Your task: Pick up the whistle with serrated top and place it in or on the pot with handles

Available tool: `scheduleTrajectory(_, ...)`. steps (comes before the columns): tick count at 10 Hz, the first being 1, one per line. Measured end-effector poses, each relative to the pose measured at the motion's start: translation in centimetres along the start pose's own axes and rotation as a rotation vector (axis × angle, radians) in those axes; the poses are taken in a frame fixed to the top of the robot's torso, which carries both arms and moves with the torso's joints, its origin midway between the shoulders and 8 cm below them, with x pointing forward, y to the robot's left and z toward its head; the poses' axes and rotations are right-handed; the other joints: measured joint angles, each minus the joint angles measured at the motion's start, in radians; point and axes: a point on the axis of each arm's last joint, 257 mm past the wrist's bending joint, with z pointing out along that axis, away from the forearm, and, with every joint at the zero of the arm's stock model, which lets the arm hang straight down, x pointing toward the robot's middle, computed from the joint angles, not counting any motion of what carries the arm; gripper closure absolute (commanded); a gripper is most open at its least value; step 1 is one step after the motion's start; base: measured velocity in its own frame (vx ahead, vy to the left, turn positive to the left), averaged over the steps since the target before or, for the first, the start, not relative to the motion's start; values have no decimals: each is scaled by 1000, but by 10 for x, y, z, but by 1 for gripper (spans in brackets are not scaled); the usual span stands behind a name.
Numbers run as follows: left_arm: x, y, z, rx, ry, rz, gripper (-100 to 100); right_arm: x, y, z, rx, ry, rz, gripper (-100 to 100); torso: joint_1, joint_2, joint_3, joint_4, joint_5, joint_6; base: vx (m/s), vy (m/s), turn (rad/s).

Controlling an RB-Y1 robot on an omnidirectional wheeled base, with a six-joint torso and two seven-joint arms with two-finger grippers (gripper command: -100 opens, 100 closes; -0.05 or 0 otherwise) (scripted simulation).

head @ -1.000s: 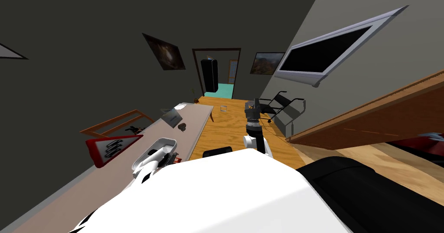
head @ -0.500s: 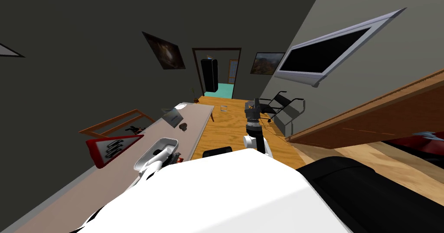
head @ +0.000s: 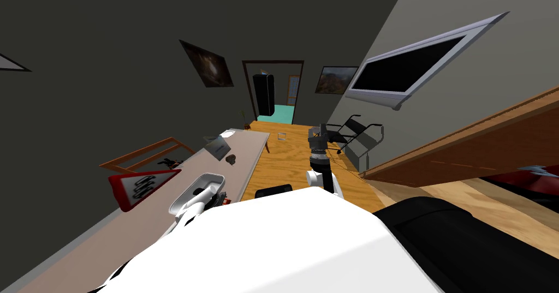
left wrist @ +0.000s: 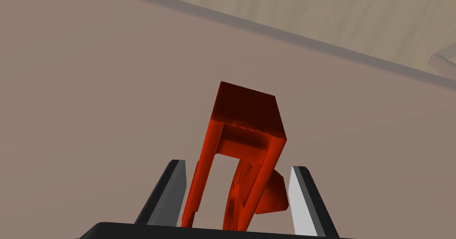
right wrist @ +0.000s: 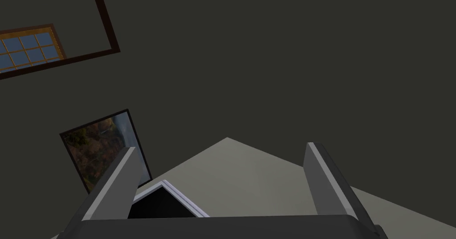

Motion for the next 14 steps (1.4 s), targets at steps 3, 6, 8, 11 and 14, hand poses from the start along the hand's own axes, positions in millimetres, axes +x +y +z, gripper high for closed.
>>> scheduleTrajectory(3,-6,-2,-4,0,-1,0,100,0,0,0,0,0,0,0,-2,0,0,0,-1,0,5,-36,15)
scheduleTrajectory(6,-18,-1,-12,-4,1,3,0,0,0,0,0,0,0,0,-2,0,0,0,-1,0,4,-33,6)
scheduleTrajectory(8,-24,-8,-18,3,-7,19,100,0,0,0,0,0,0,0,-7,4,2,1,-1,1,-106,-180,-17)
scheduleTrajectory(11,-22,-21,-30,6,22,66,100,0,0,0,0,0,1,0,-21,9,5,1,-3,1,-104,-261,25)
scheduleTrajectory(14,-7,-21,-35,-3,86,95,100,0,0,0,0,0,0,0,-10,-2,-1,0,-2,1,46,-120,42)
